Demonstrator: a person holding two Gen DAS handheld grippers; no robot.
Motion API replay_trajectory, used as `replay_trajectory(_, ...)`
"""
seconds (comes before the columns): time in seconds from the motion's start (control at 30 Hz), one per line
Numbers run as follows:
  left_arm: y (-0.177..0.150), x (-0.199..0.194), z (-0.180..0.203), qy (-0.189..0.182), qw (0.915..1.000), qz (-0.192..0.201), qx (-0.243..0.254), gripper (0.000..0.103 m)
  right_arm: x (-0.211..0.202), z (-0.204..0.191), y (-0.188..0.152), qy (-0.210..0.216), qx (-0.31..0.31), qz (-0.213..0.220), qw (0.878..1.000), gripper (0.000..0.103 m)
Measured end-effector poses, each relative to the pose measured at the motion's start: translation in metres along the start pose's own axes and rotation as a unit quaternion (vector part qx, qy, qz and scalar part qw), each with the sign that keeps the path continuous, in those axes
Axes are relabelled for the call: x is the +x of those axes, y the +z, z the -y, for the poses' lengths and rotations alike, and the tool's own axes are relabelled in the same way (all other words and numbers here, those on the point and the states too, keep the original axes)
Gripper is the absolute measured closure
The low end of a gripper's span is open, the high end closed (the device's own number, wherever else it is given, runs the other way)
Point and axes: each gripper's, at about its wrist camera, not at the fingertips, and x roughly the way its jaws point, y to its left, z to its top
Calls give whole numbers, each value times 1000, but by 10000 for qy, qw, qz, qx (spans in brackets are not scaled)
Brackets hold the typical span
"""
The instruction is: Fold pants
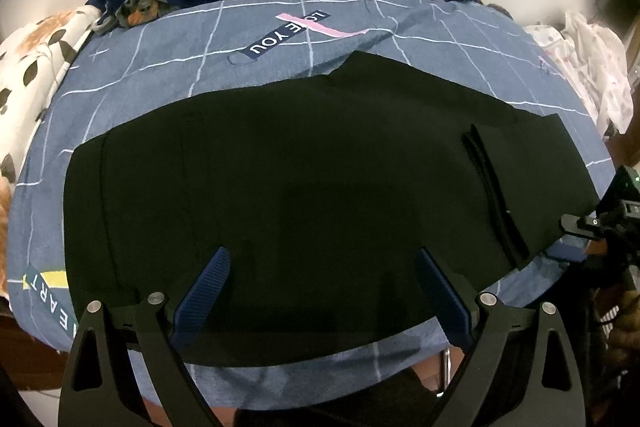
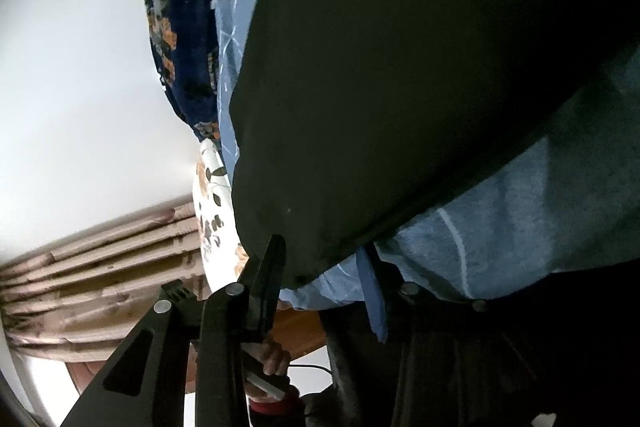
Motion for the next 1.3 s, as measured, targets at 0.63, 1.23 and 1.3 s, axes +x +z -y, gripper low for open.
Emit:
replay_trajectory(0.63, 9, -27, -36, 181, 9974, 394, -575, 10, 10, 23, 8, 332, 382, -164, 9986, 82)
replay_trajectory(1.23, -72, -35, -220, -1362, 9530, 44, -2705, 11, 35, -6, -20, 778, -353, -1229, 9887, 29)
replay_trajectory(1.3, -74, -27, -214, -1709, 9499, -87, -2615, 13, 34, -6, -22, 703, -342, -1231, 9893, 28)
